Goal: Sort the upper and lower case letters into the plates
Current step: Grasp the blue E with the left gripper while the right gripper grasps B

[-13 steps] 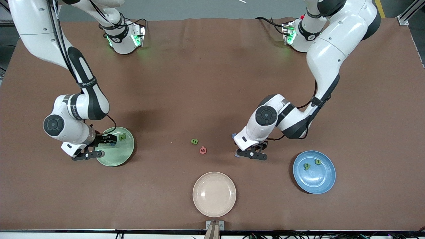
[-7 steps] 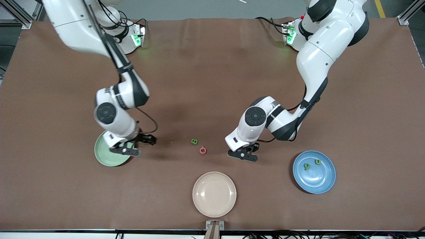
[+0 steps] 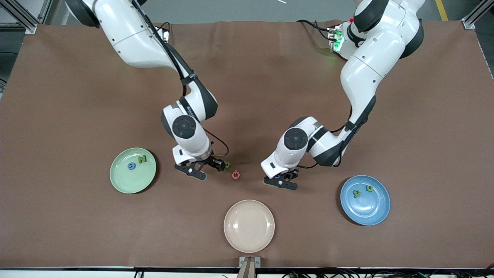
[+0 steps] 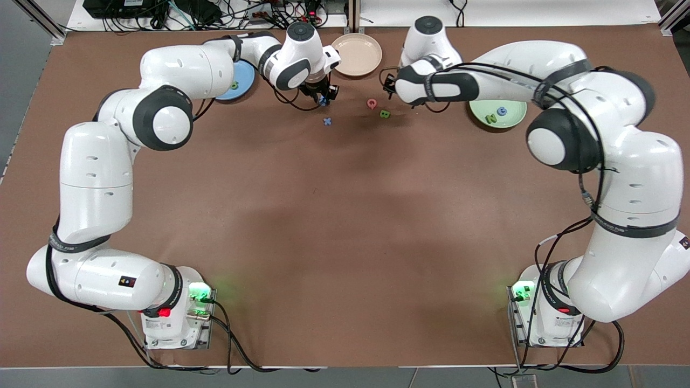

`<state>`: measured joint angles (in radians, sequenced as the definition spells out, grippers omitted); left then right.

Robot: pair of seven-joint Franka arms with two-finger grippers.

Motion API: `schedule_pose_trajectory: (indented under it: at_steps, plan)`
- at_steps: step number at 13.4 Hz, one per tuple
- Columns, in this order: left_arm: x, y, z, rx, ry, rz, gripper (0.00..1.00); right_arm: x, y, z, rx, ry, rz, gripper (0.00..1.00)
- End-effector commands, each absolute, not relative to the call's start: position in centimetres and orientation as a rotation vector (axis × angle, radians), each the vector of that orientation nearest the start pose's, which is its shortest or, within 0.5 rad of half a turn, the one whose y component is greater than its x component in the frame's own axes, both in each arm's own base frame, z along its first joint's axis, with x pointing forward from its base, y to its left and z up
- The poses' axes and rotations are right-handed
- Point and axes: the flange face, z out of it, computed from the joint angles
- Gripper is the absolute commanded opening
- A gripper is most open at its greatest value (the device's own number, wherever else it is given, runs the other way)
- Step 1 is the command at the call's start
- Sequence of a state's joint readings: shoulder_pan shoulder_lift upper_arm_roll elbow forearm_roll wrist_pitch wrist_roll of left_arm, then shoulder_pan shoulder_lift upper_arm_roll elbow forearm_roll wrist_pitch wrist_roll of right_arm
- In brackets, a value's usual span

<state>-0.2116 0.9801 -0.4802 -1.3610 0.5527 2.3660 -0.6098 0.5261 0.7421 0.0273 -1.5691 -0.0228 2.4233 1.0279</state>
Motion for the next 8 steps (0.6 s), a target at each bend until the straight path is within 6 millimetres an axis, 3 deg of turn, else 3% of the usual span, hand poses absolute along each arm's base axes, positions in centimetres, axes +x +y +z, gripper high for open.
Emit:
schedule_pose_trajectory:
  at_steps: [1,3,5,8]
  plan:
    - [62.9,-41.0,17.7,-3.166,0.419,-0.233,0.16,61.4,38.8,20.7,-2.947,0.816,-0.146,0.76]
    - [62.9,-40.9,17.7,-3.163,0.420,-0.235,0.02,60.6,40.3,19.8,-2.957,0.810,-0.143,0.71]
    - [63.2,-40.6,18.2,-3.163,0.412,-0.248,0.02,60.3,41.0,19.1,-2.966,0.794,-0.144,0.68]
    - [66.2,-36.6,22.0,-3.160,0.329,-0.324,0.00,59.4,42.1,18.5,-2.998,0.741,-0.154,0.59]
